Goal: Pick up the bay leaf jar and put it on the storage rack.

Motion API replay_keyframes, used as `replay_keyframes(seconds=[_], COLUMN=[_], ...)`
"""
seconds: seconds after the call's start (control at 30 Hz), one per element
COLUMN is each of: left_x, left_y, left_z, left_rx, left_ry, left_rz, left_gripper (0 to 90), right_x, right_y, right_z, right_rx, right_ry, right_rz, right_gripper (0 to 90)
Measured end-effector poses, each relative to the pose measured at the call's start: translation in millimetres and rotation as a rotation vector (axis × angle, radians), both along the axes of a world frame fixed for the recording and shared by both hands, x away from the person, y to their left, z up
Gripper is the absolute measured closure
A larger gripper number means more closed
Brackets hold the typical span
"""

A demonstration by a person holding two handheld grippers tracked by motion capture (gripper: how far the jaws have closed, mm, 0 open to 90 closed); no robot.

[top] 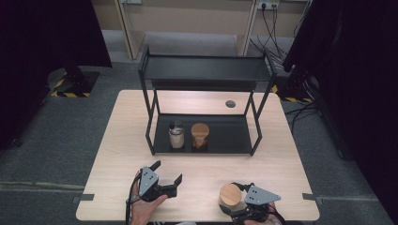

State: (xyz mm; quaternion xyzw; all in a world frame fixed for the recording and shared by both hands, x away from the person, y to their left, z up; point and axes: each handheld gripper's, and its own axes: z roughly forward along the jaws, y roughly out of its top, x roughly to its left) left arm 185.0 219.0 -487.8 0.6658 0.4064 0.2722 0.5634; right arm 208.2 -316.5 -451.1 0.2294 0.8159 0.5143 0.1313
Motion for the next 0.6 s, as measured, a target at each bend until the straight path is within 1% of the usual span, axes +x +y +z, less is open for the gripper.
replay_keyframes(seconds=[0.13,0.37,0.5,0.6], left_x=[0.1,0.2,0.5,0.7], left_y=[-0.1,0.2,0.0,-0.5], left_z=[0.1,-0.2,-0.4,-0.8], left_rx=[0.002,-0.001,0.001,0.001], left_ry=[0.000,0.000,0.002,0.005], left_rz=[-0.002,-0.002,-0.003,-0.005], left_gripper=[3.3,3.3,3.3,3.3], right_x=[0.5,-0.4,-0.6,-1.8], right_y=[-0.6,-0.4,-3.0,-3.2], right_z=[1.3,3.0,5.4,9.4], right_rx=[-0.016,-0.025,0.000,0.006], right_ry=[-0.004,-0.012,-0.016,-0.037], right_rz=[-0.004,0.001,0.006,0.008], right_gripper=[24.7,25.4,25.3,25.4])
